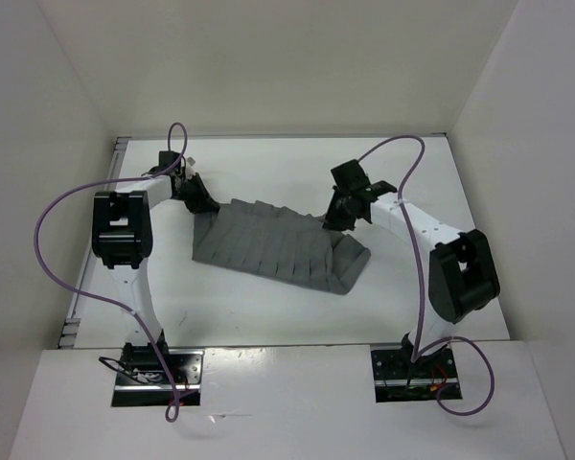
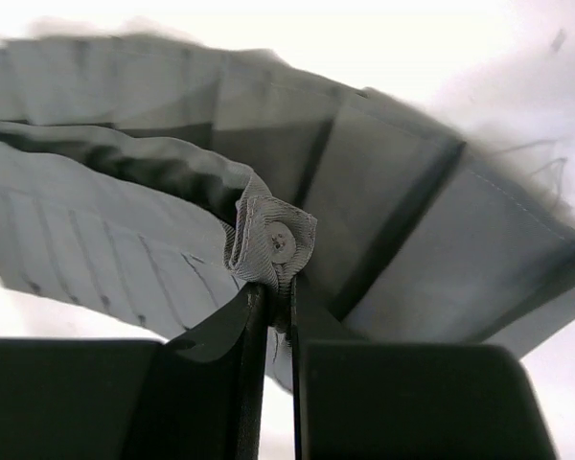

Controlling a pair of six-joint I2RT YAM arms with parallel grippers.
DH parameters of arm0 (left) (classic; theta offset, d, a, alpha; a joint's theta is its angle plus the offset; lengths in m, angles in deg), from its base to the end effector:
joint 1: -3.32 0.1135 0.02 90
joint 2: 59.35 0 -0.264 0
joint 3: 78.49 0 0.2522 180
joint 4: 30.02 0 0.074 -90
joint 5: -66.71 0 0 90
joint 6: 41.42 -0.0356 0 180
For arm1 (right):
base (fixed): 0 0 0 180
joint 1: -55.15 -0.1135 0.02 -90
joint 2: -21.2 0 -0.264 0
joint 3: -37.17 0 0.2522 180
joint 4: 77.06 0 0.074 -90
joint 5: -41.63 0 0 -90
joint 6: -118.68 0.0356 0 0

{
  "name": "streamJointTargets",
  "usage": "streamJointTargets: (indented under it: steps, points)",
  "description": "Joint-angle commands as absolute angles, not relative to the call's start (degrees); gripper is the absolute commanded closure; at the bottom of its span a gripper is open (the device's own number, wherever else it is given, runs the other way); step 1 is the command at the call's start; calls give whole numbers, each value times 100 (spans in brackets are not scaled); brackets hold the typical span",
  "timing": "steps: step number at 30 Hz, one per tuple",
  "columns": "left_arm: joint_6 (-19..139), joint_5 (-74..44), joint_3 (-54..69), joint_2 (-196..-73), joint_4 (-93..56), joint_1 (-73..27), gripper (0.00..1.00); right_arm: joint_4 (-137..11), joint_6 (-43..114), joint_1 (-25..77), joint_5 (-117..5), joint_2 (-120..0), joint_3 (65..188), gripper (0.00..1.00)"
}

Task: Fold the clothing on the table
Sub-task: Fold the skirt

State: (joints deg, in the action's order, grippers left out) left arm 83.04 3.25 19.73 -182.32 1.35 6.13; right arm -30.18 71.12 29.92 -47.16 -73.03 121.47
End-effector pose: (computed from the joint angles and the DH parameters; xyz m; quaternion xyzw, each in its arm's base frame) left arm 0.4519 0.0063 0.1415 -0.2341 0.9036 -0.2886 0.2130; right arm 0.3150 0.1476 0.2416 0.1464 0.9471 0.1506 0.2429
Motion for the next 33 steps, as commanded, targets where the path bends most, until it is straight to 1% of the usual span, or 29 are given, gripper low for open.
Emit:
streamJointTargets:
  steps: [1, 6, 12, 17, 19, 23, 27, 28, 29, 31, 33]
  points:
    - [8093, 53, 1903, -18099, 264, 631, 94, -2657, 7325, 3019, -4459, -7038, 11931, 100]
    - [8093, 0, 1903, -18099, 317, 631, 94, -2543, 7518, 3019, -4231, -6888, 11685, 100]
    - [8040, -53, 1956, -18099, 317, 631, 94, -2612, 7799, 3019, -4186, -6300, 11413, 100]
    - [8040, -53, 1956, -18151, 317, 631, 94, -2806, 8106, 3019, -4038, -5336, 11070, 100]
    - [8040, -53, 1956, -18151, 317, 631, 94, -2806, 8229, 3019, -3932, -5123, 10885, 100]
    - [8040, -53, 1956, -18151, 317, 631, 94, -2551, 8283, 3081, -3932, -5270, 10744, 100]
    - [8040, 0, 1956, -18151, 317, 631, 94, -2429, 8335, 3081, -3932, -5938, 10639, 100]
    - [8040, 113, 1956, -18151, 317, 631, 94, -2376, 8335, 3081, -3792, -6087, 10726, 87]
    - [8040, 253, 1956, -18003, 317, 631, 94, -2193, 8283, 3081, -3704, -6237, 10813, 77]
    - [8040, 377, 2008, -17827, 317, 631, 87, -1955, 8283, 3081, -3354, -6554, 11147, 58]
    - [8040, 509, 2008, -17458, 317, 631, 80, -1569, 8414, 3029, -3080, -6485, 11499, 52]
